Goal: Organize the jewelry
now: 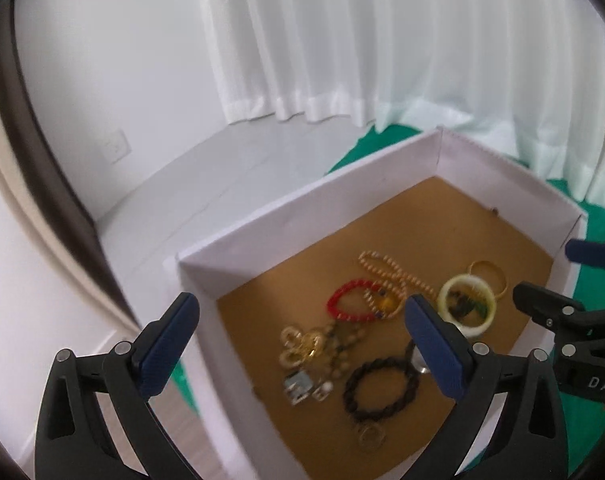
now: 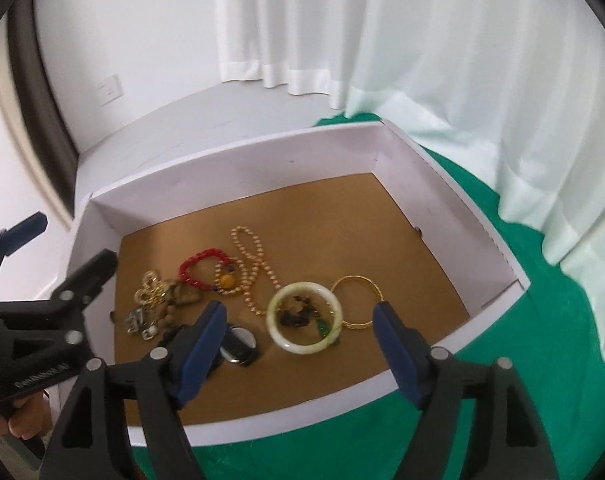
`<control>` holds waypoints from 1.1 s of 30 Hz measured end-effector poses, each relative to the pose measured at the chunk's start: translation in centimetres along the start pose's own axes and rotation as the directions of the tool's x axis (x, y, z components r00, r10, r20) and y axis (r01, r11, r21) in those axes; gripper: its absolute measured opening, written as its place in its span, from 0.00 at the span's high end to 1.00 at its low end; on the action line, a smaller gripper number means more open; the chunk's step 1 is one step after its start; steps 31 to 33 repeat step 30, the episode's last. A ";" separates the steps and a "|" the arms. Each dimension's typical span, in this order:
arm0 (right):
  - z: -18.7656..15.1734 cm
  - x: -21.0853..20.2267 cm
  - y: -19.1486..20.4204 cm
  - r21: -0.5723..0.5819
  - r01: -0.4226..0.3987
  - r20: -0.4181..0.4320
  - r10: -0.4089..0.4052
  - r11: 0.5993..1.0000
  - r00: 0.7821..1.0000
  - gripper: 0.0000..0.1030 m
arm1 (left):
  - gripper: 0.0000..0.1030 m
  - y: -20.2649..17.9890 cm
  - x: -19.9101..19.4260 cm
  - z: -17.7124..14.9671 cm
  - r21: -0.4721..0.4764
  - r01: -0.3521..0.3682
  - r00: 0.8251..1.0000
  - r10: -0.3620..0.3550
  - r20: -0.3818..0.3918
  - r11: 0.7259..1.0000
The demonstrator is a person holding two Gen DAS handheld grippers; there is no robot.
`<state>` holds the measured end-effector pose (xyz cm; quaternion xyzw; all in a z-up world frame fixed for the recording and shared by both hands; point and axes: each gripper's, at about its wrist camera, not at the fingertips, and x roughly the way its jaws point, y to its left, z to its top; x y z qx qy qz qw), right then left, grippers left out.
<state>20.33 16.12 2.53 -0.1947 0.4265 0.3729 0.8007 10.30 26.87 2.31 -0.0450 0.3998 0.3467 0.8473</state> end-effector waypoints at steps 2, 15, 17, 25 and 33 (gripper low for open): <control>-0.1 -0.1 0.4 -0.010 0.005 -0.002 -0.005 1.000 1.000 0.25 | 0.01 0.3 -0.3 -0.3 -0.011 0.020 1.000 -0.020 -0.012 1.000; -0.2 0.4 1.8 -0.052 0.045 -0.033 -0.047 0.998 0.998 0.25 | 0.01 2.4 -0.6 -0.7 -0.116 0.068 0.994 -0.078 -0.083 0.991; -0.3 0.6 1.8 -0.046 0.044 -0.044 -0.046 0.998 0.998 0.25 | 0.01 2.6 -0.5 -0.7 -0.120 0.066 0.993 -0.076 -0.086 0.991; -0.4 0.8 2.1 -0.034 0.028 -0.065 -0.031 0.999 0.997 0.25 | 0.01 2.9 -0.2 -0.6 -0.146 0.070 0.992 -0.085 -0.095 0.987; -0.4 0.7 2.1 -0.026 0.021 -0.062 -0.022 0.999 0.998 0.25 | 0.01 2.9 -0.1 -0.7 -0.166 0.067 0.992 -0.083 -0.091 0.984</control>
